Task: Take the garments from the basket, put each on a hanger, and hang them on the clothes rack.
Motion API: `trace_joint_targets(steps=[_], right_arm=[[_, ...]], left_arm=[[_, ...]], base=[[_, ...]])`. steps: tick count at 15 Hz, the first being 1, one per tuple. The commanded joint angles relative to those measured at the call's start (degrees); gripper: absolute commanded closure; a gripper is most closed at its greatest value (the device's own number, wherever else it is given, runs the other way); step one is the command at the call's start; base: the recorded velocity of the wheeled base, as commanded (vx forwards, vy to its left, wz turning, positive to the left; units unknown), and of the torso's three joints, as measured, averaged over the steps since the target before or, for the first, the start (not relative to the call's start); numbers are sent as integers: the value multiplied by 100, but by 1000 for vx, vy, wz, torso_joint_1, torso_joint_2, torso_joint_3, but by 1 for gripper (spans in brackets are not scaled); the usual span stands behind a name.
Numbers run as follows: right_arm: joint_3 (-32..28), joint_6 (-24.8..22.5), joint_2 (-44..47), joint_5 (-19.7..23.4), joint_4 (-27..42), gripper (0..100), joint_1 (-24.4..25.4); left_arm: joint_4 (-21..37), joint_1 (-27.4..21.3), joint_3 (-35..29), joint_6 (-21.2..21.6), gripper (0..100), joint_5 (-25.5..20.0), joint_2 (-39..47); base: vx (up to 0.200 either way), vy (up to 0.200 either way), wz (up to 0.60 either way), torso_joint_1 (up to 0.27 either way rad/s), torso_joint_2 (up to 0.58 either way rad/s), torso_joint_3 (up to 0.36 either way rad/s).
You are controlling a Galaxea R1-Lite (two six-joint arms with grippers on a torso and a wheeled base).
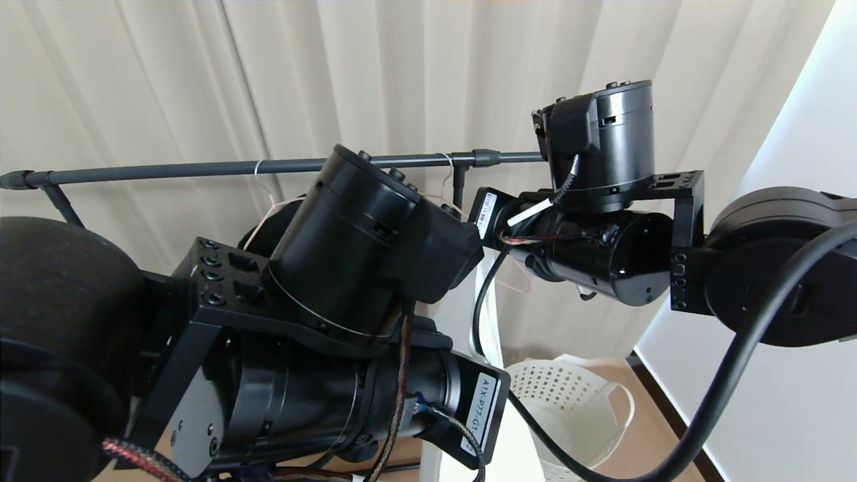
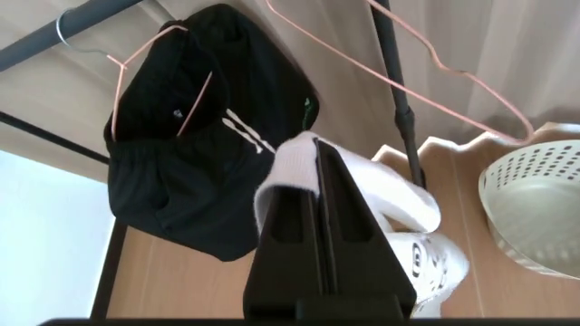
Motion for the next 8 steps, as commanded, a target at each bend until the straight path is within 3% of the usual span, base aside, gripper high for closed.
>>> trace_joint_targets(steps=[1,5,8], right_arm=[[17,-72,-145,-14,29,100,-246],[439,-837,-558,-146,12,100,-545],[703,-1127,-795,-243,29,100,-536]], left_arm=[[21,125,-5,23,100,15,-75],[4,925,21,340,100,454,-137],[-172,1470,-304,586,100,744,180]], base=[[0,0,0,0,0,0],[0,0,0,0,0,0],[0,0,0,0,0,0]])
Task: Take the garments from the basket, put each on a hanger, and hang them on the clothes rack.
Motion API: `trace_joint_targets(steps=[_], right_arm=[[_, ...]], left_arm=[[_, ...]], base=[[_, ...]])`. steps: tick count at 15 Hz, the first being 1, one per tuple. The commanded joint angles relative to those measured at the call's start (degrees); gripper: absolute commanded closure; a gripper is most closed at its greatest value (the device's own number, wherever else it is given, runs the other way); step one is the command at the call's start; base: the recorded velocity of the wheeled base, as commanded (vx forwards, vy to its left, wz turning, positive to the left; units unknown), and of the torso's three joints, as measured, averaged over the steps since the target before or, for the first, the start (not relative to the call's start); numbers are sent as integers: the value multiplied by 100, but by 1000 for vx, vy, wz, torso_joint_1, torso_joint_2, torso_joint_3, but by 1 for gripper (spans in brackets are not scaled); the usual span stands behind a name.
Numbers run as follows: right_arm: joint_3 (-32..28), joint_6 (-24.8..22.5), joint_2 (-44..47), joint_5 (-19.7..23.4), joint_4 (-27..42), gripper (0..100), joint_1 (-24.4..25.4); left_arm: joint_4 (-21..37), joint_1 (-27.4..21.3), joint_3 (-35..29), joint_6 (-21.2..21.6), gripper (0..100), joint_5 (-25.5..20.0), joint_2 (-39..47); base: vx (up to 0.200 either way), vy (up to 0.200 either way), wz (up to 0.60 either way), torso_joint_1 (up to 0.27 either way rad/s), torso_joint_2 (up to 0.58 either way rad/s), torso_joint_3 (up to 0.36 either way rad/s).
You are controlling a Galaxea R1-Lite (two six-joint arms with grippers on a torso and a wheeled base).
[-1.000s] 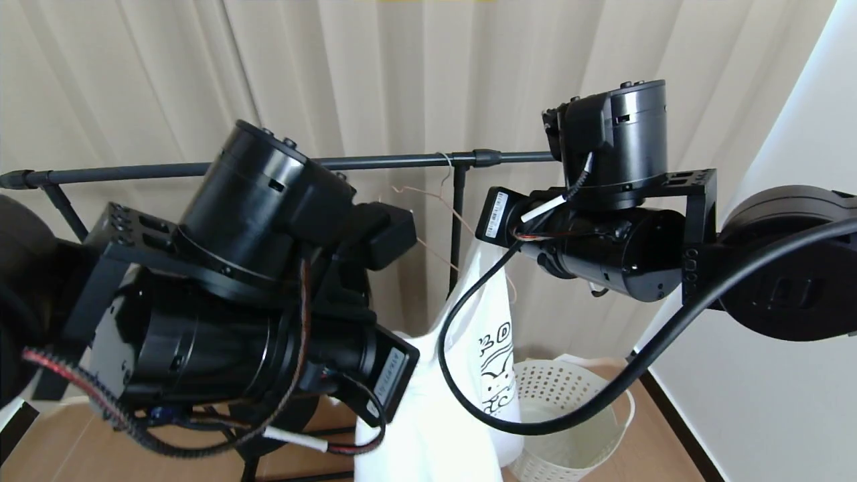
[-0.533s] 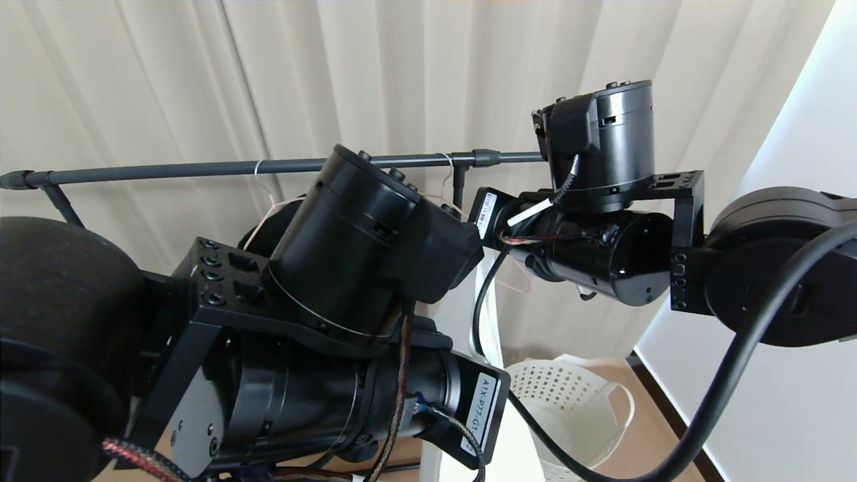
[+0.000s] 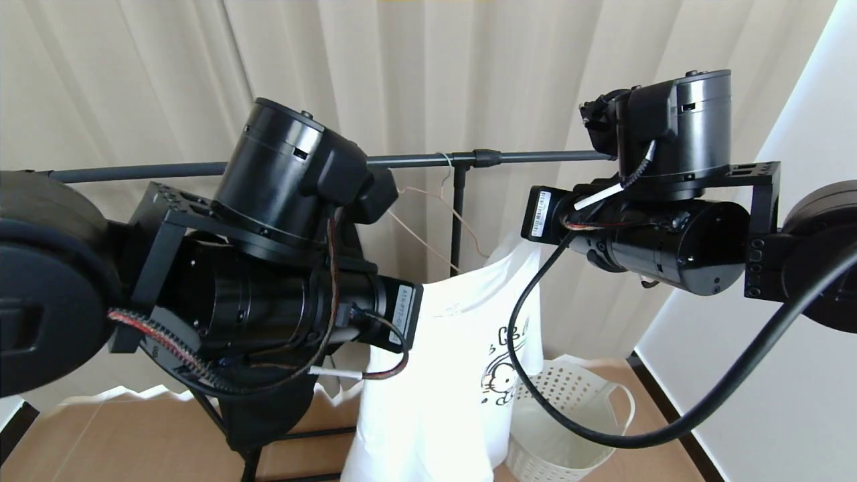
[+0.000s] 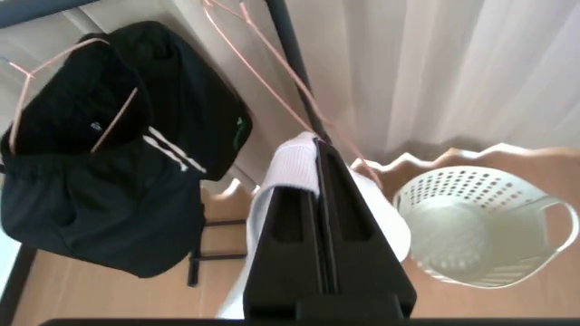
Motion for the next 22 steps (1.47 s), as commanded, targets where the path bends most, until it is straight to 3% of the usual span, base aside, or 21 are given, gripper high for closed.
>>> trace_joint_targets(steps=[1,6,7,10,14,17,19,22], right_arm=[[207,-170,-251,-159,14,100,14],[699,-689,-427,-291,23,100,146],[760,-768,-462,-291,23,0,146],[1086,-1172,-603,-291,75,0,146],[2167,-2368,-1069,-97,-4,0,146],[2720,-2798,-1315,1142,-83,0,260],[2923,-2789,-1420,2047,-417,0,348],[3160,-2745,-1455,2830,-1155,0,348]], left_arm=[[-101,378,-443,25,100,156,399],[-137,431,-1708,-1,100,323,962],[-128,431,-1884,-1,100,323,1015],[-128,413,-2253,-1,100,331,1129],[-119,413,-2719,8,100,463,1243],[-110,387,-2991,8,100,534,1296],[-101,360,-2991,8,100,542,1278],[-84,334,-2948,8,100,542,1261]], base=[[0,0,0,0,0,0],[0,0,0,0,0,0],[0,0,0,0,0,0],[0,0,0,0,0,0],[0,0,0,0,0,0],[0,0,0,0,0,0],[0,0,0,0,0,0],[0,0,0,0,0,0]])
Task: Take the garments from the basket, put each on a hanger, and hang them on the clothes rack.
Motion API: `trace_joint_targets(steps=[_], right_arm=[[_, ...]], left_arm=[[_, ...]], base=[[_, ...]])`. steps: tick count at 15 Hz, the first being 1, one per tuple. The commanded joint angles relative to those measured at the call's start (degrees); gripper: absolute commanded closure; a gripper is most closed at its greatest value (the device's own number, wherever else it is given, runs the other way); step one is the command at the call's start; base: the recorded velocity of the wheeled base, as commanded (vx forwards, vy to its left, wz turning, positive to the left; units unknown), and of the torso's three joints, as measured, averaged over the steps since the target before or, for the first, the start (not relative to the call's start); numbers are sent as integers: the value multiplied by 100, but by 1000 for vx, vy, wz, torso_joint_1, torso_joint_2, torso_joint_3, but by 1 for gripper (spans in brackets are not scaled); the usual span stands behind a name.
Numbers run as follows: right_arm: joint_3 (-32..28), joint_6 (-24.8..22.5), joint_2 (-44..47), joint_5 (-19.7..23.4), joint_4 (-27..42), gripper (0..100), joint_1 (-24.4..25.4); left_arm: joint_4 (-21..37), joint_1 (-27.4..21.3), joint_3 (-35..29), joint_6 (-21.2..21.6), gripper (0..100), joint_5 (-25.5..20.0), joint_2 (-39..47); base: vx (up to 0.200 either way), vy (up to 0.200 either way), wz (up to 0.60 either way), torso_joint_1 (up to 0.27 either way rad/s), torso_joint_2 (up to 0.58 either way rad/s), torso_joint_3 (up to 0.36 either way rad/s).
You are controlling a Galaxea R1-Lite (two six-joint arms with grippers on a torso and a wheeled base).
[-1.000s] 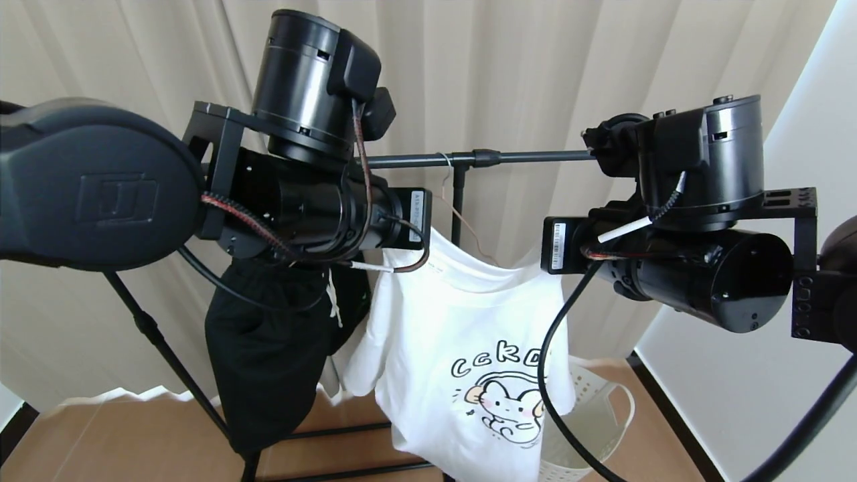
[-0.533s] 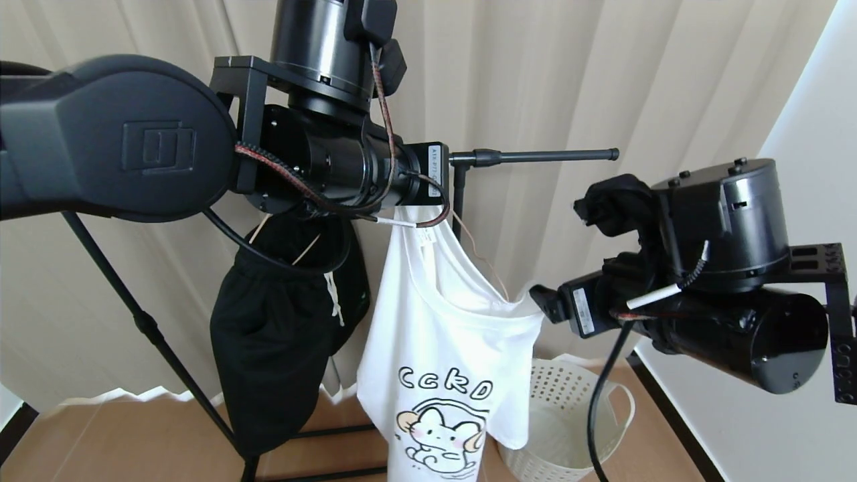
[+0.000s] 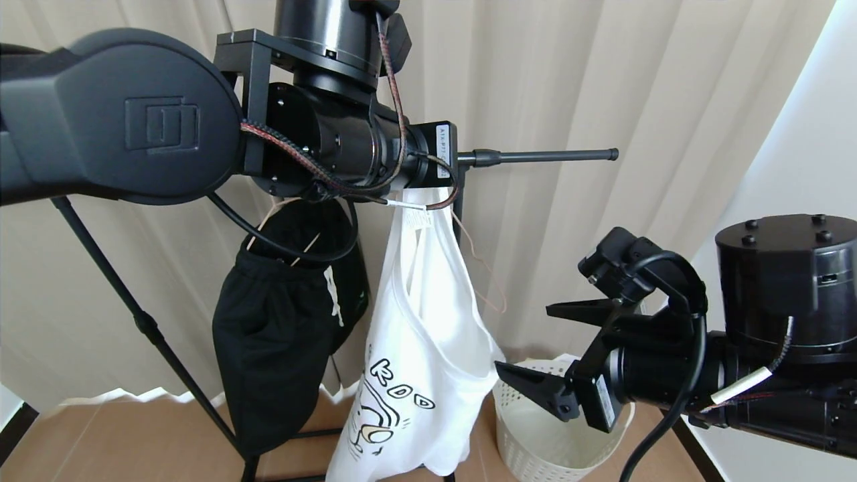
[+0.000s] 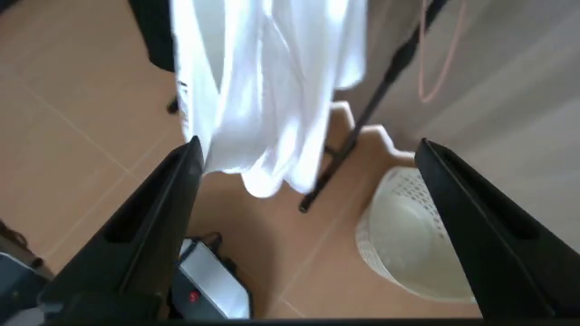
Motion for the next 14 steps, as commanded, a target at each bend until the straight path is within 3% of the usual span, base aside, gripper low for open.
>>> trace_joint_targets(steps=[1,5,9,14], right_arm=[[114,183,-8,108,-443,0,14],[-106,1000,291,11,-1252,0,199],[-607,1712,739,-912,-1595,0,462],[-756,1695,1064,-1193,-1630,0,357]], left_arm=[[-1,-47,7,14,100,1,-9],[8,-55,7,23,100,10,-9],[8,-55,7,32,100,10,-1],[-1,-55,7,76,100,10,-9]], base=[[0,0,0,0,0,0],[0,0,0,0,0,0],[0,0,0,0,0,0],[0,0,0,0,0,0]])
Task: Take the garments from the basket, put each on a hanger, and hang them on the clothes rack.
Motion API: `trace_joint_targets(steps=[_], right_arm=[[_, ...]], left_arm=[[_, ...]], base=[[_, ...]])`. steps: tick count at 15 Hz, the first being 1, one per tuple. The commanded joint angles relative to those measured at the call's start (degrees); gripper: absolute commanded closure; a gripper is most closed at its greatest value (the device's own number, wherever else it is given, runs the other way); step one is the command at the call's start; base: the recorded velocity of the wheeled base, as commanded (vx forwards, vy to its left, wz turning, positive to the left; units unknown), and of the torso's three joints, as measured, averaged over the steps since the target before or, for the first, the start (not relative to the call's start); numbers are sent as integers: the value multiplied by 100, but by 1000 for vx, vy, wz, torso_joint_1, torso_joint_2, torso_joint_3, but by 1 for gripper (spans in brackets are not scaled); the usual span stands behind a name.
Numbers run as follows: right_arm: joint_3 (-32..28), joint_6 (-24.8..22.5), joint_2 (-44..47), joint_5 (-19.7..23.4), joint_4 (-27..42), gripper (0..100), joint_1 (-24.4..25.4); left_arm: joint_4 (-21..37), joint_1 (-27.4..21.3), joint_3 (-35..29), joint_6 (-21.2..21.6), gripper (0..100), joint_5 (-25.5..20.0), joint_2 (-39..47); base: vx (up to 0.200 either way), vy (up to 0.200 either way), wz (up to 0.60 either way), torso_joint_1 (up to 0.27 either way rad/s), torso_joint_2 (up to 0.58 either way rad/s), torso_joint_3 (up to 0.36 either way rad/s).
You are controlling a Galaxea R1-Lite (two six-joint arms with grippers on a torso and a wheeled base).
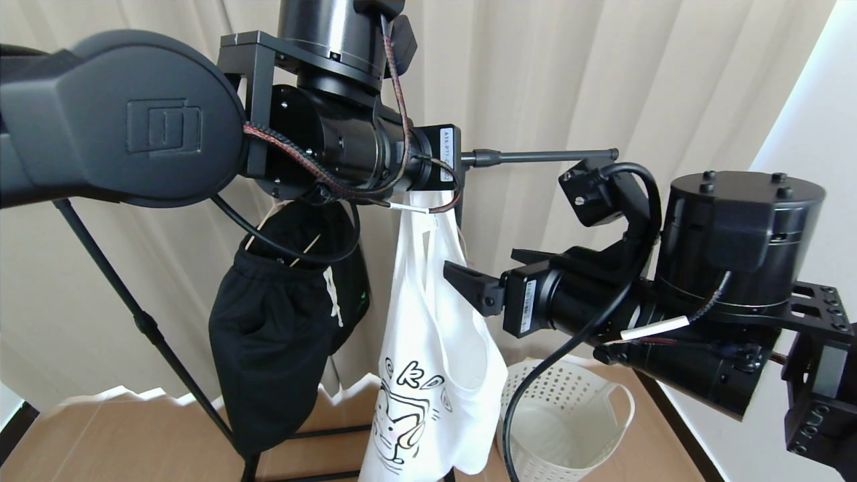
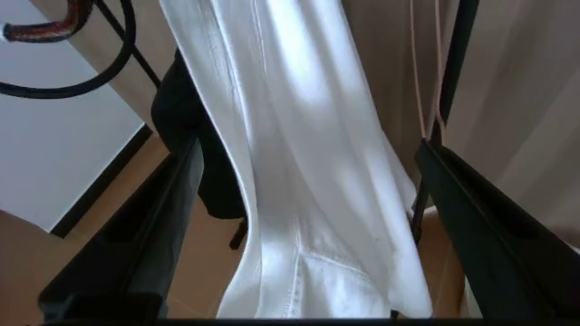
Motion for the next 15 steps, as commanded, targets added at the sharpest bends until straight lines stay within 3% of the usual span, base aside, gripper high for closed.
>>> trace_joint_targets(steps=[1,8,14,15], right_arm=[[-7,-62,253,-11,19,0,-195],[300,-792,456,33,-25,0,-784],[309,-774,517,33,-60,0,-784],[318,-783,500,33,-60,100,-784]], left_arm=[[8,4,-4,12,100,1,-9],[-1,4,5,56,100,-8,-36],[-1,4,67,38,100,-16,-36],[-1,4,67,29,100,-16,-36]], base=[[0,0,0,0,0,0],[0,0,0,0,0,0],[0,0,0,0,0,0],[0,0,0,0,0,0]])
